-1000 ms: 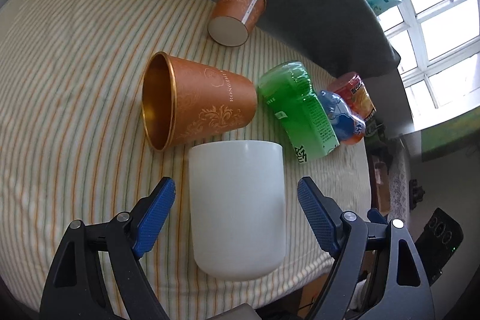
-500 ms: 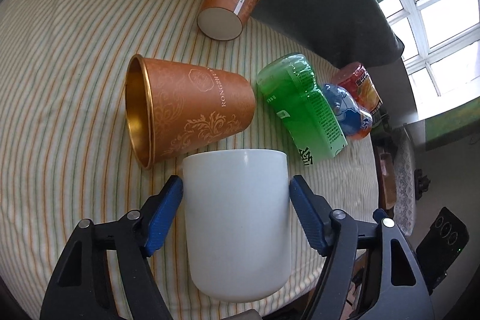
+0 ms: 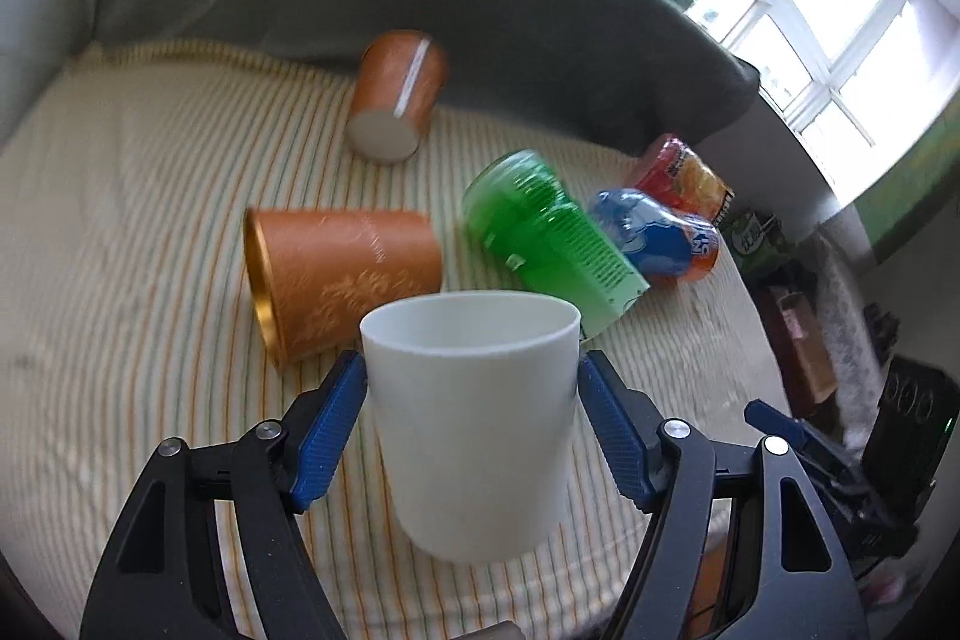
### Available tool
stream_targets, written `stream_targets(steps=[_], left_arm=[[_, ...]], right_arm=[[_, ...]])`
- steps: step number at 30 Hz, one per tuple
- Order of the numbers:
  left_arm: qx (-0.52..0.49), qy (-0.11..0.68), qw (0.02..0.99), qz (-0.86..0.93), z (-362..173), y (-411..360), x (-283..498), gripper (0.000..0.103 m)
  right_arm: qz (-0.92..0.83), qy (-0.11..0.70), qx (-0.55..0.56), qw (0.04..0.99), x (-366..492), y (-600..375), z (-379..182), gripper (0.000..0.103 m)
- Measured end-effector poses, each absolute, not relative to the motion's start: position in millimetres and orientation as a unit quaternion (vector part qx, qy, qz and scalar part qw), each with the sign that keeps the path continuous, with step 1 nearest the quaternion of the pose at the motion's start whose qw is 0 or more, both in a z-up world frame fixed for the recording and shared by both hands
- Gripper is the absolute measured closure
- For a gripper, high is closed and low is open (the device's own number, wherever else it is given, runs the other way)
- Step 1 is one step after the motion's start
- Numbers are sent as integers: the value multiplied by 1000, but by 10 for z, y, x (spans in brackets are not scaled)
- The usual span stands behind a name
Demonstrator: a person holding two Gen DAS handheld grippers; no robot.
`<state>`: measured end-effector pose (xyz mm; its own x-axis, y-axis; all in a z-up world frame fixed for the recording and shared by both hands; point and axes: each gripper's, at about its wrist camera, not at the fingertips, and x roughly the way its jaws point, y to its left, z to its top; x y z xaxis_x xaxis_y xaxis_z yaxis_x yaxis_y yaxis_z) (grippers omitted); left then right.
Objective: Flip cup upright
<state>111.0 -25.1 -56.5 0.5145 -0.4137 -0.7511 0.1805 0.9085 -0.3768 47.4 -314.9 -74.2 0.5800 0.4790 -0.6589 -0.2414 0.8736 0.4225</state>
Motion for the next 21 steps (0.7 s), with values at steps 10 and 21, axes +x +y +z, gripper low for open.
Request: stream_targets(steps=[10,21], left_arm=[[-39,397,903,-159,-560,-580,874,31],[-28,384,909,-158,-535,-594,655,31]], right_arm=[[199,411,154,876,465,-3202,-797,14],[196,407,156,878,432,-3216,-795,14]])
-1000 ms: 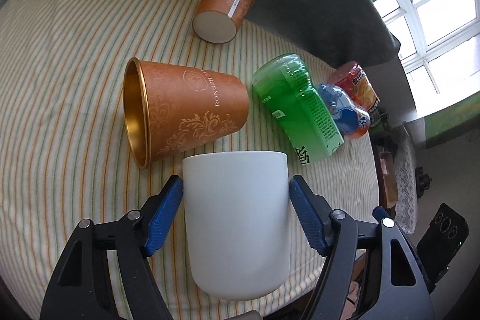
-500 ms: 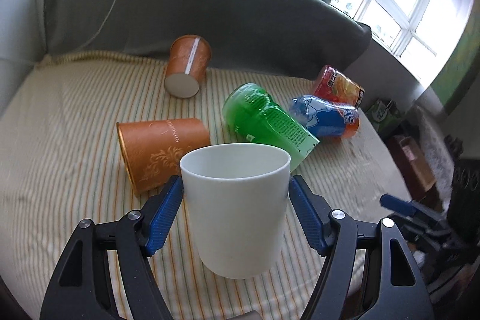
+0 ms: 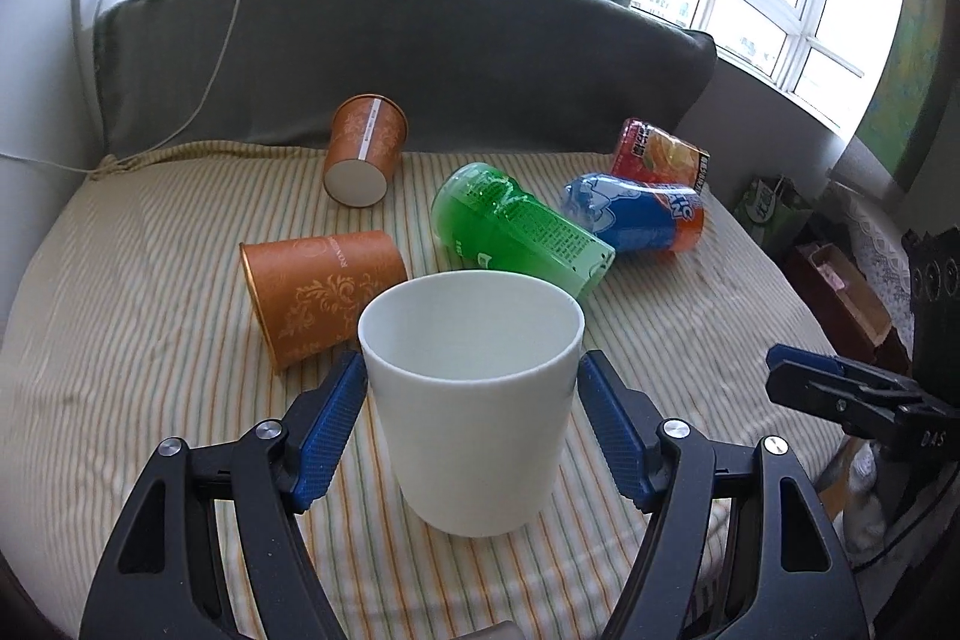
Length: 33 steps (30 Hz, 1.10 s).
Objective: Flip cup upright
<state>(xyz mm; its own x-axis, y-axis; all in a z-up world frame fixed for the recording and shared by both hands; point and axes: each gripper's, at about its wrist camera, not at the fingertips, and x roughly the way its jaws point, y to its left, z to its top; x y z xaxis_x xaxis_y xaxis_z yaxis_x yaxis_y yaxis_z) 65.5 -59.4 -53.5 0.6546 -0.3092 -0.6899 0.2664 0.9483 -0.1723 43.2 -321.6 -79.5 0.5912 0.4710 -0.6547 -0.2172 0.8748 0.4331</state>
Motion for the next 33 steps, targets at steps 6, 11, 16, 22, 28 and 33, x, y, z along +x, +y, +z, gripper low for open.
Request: stream_targets(steps=[6,11,16,22,28,33], left_arm=[[-22,378,911,-164,-531,-612,506,31],[-21,375,912,-167,-536,-625,448,31],[-25,375,912,-167,-549,-605,419,31],[-22,374,912,-169,-563,-611,357,31],[-17,372,912,-170,-575,-612,305,31],[-16,377,910,-170,-594,-616,281,31]], right_arm=[[200,406,152,879,396,-3142,-770,14],[201,404,148,880,368,-3099,-747,14],[201,404,149,880,358,-3089,-744,14],[202,405,148,879,333,-3063,-742,14],[203,403,147,880,321,-3040,-742,14],[203,402,147,881,314,-3025,-732,14]])
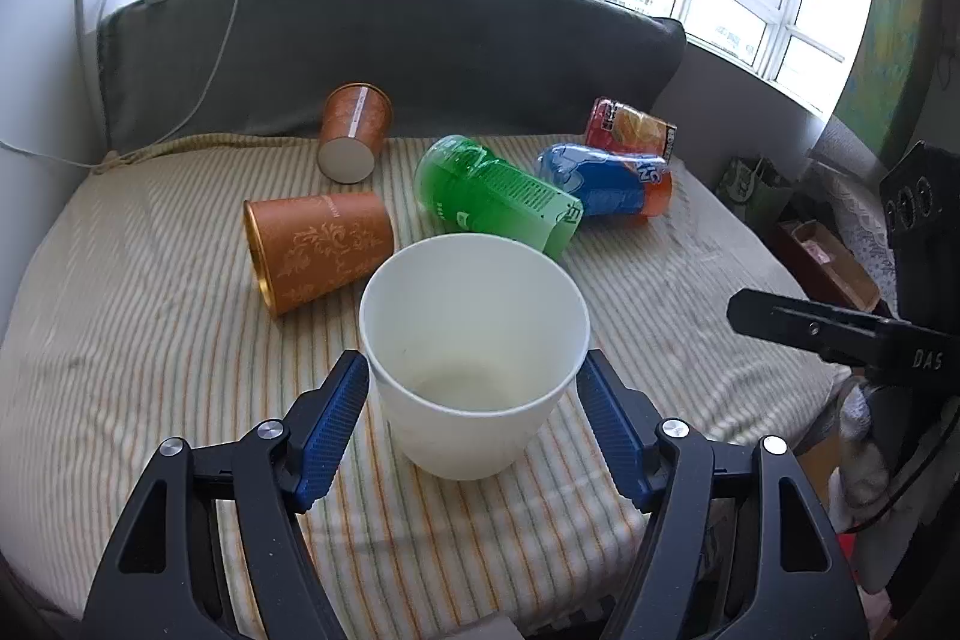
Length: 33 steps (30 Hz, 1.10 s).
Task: Flip cup upright
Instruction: 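Open the right gripper and pull it back from the white cup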
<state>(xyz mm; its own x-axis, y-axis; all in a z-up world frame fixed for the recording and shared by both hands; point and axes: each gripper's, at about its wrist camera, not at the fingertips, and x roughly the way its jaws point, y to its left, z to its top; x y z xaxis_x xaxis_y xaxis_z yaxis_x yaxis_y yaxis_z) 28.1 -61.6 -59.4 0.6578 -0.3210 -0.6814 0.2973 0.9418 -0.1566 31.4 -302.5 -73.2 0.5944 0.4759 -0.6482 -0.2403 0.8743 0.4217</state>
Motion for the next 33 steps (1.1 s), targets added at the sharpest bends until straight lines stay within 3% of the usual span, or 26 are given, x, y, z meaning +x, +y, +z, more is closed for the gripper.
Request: stream_targets(steps=[22,26,33], left_arm=[[-24,362,924,-119,-549,-266,-67,28],[-29,331,938,-97,-431,-164,-140,27],[-14,282,957,-65,-277,-129,-227,25]], right_arm=[[182,351,92,914,132,-2847,-503,14],[166,324,59,930,47,-2739,-434,4],[145,289,38,945,-65,-2663,-322,1]])
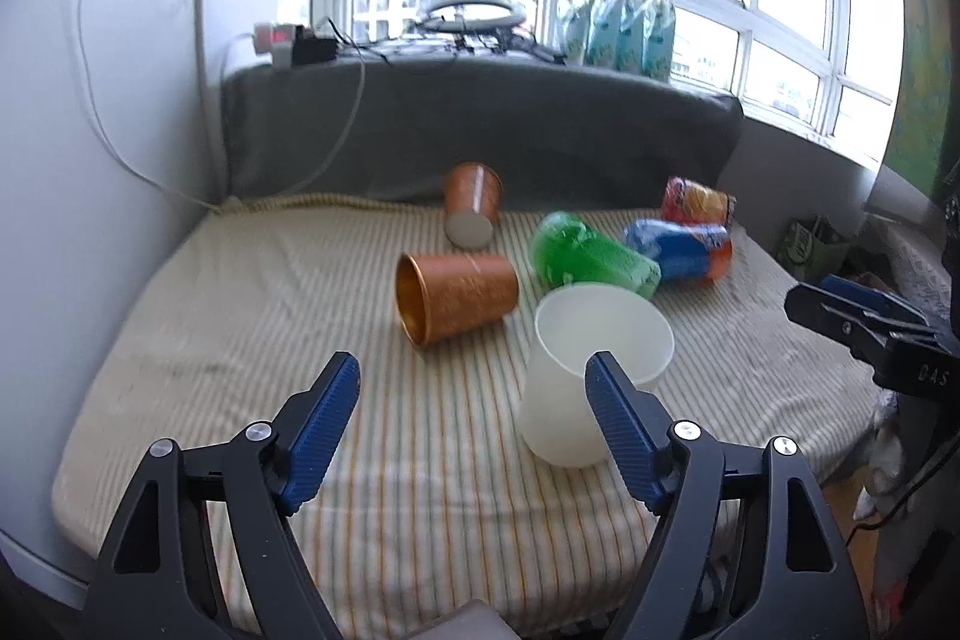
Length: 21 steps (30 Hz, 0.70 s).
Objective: Flip cup upright
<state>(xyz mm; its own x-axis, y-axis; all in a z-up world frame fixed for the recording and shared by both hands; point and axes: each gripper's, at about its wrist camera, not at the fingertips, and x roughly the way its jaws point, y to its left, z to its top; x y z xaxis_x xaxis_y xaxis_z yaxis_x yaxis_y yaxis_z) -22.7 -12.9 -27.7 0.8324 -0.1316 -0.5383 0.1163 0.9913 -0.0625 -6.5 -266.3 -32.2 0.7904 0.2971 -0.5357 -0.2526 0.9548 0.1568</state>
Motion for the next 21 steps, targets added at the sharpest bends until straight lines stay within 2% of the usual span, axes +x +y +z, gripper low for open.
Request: stream_targets(steps=[6,8,14,21], left_arm=[[-10,237,971,-36,-128,-87,-277,25],[-10,220,975,-25,-81,-71,-302,20],[-4,169,986,-5,61,-65,-351,20],[-2,155,988,-9,138,-95,-325,19]], right_arm=[[125,264,36,956,-140,-2678,-249,0],[117,257,34,959,-163,-2684,-226,0],[96,227,40,968,-254,-2715,-146,0],[69,192,41,978,-313,-2728,-55,0]])
